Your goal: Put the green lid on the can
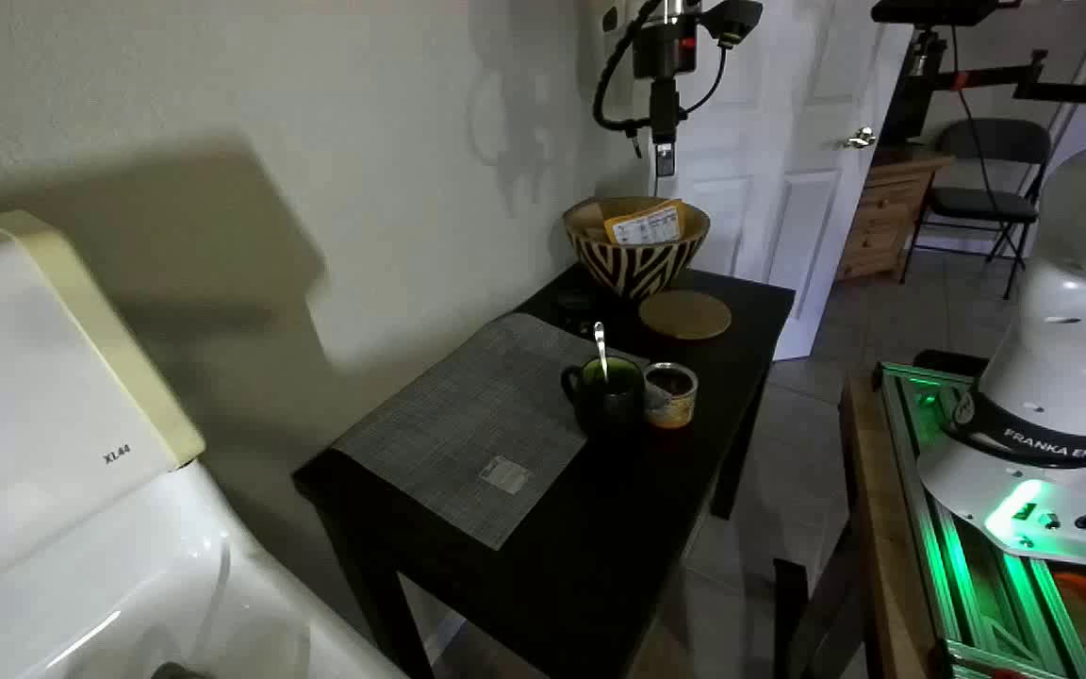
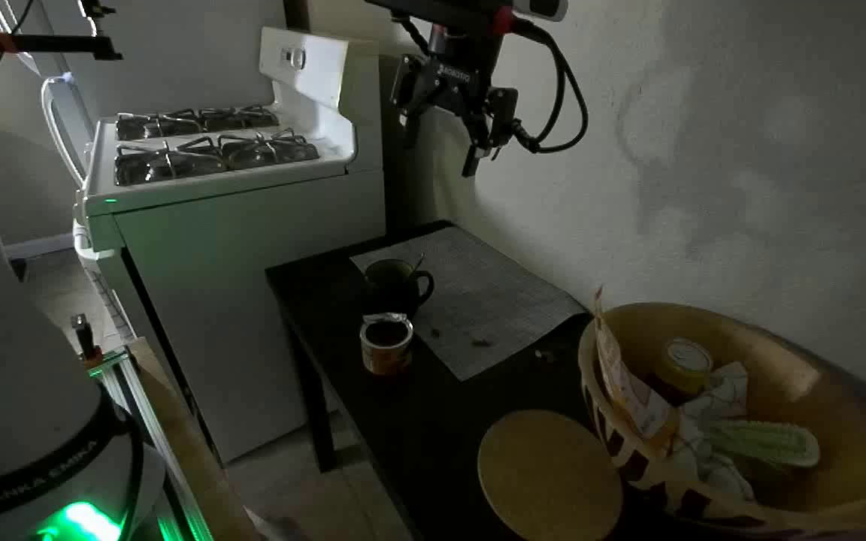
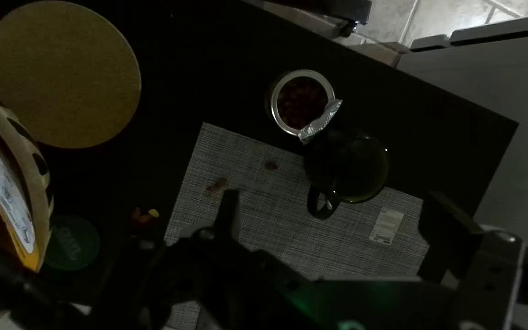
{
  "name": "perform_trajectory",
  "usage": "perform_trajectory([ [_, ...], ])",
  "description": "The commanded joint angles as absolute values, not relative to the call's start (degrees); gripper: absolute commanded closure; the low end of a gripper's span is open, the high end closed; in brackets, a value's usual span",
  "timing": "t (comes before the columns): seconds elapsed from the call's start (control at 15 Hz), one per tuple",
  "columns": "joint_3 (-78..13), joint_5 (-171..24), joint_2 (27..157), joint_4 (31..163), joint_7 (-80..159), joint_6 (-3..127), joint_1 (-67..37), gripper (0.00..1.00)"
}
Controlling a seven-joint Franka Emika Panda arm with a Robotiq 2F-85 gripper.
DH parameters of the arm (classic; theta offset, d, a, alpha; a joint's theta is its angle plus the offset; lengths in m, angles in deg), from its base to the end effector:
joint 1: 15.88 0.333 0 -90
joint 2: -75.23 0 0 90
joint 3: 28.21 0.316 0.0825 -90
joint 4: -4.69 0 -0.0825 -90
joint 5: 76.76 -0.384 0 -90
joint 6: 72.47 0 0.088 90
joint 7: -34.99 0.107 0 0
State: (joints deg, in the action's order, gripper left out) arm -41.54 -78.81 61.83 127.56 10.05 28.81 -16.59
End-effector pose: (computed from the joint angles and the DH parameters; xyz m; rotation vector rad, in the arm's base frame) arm 0.4548 -0.1161 0.4880 -2.9910 -0.2861 0.1684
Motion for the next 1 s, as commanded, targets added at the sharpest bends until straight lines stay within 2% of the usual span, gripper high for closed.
perform_trajectory([
  [0.0,-40.18,-79.11,61.94,127.45,9.78,28.67,-18.07,0.00],
  [0.93,-38.76,-79.04,61.80,127.54,10.03,28.73,-17.85,0.00],
])
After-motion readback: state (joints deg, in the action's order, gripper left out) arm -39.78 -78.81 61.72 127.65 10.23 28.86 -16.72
